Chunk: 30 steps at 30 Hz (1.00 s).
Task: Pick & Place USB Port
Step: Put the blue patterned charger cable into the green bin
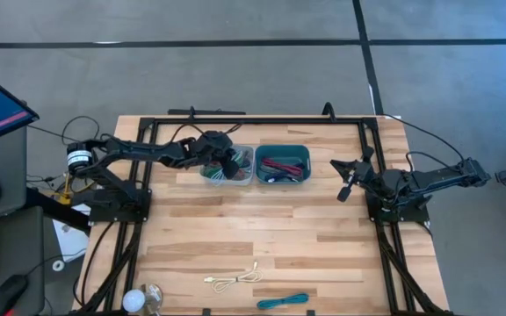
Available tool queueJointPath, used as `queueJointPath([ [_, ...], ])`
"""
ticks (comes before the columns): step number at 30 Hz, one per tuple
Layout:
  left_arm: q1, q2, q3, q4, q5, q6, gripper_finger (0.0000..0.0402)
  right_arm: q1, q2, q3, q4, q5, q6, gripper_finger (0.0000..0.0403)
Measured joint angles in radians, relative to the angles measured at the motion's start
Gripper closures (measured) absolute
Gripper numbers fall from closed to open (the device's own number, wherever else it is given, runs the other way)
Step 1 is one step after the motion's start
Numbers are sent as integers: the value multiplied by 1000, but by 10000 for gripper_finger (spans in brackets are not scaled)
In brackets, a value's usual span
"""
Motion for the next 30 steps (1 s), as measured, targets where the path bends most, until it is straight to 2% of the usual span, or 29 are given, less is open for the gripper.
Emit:
queueJointPath([
  [7,-5,0,0,19,8,0,280,0,0,0,0,0,0,390],
  [10,-25,0,0,64,82,-3,266,0,0,0,0,0,-9,390],
  [13,-75,0,0,139,188,-3,264,0,0,0,1,0,-25,390],
  [15,-118,0,0,170,224,-3,267,0,0,0,1,0,-25,390],
  [30,-422,0,0,196,225,-3,284,0,0,0,5,0,-25,390],
])
